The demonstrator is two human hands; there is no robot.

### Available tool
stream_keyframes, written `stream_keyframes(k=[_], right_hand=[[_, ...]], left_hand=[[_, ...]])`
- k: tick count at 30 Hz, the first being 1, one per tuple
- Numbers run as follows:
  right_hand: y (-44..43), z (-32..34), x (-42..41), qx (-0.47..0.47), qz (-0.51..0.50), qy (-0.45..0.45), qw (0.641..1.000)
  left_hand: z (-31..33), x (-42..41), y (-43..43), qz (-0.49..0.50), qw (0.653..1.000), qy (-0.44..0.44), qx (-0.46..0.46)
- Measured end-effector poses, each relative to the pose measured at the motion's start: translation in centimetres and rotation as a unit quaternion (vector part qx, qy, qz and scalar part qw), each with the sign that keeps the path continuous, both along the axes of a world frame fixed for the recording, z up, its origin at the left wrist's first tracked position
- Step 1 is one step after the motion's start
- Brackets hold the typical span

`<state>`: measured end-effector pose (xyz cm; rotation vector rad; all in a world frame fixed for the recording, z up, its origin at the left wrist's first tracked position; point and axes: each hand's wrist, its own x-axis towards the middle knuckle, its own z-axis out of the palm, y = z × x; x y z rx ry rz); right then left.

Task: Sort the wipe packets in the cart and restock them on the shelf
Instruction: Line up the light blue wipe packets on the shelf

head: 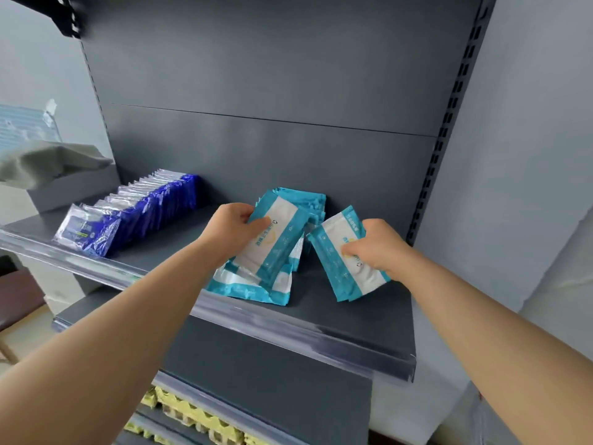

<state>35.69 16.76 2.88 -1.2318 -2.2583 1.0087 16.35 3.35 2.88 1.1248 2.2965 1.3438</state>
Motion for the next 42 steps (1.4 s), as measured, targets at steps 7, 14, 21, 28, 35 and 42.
stream_keyframes(k=[7,14,21,28,35,42], right_hand=[[2.0,0.3,-0.8,-0.016,-0.010,0.036,0.999],[1.7,0.0,-2.5,-0.067,0.010,0.039,0.997],[0.8,-1.4,-2.5,-0.048,-0.095,-0.082,0.991],[-2.8,-1.8,-3.7,0.084,-0.115,-0.106,0.984],[-7.6,-0.4,-6.7,0.022,-0.063,0.065,0.996],[-7.0,-2.0,-5.6,-0.053,-0.068,0.046,0.995]], left_hand=[[-2.3,-3.1,2.2,-0.068,0.991,0.091,-0.066],[-2.4,-4.6,2.3,-0.203,0.968,0.029,-0.142],[-2.0,-7.1,2.1,-0.285,0.949,-0.061,-0.119],[-1.1,-8.2,1.1,-0.343,0.929,-0.011,-0.134],[-1.4,-7.7,-0.1,-0.403,0.912,0.003,-0.077],[-2.7,-8.1,-0.9,-0.424,0.898,-0.106,-0.050]])
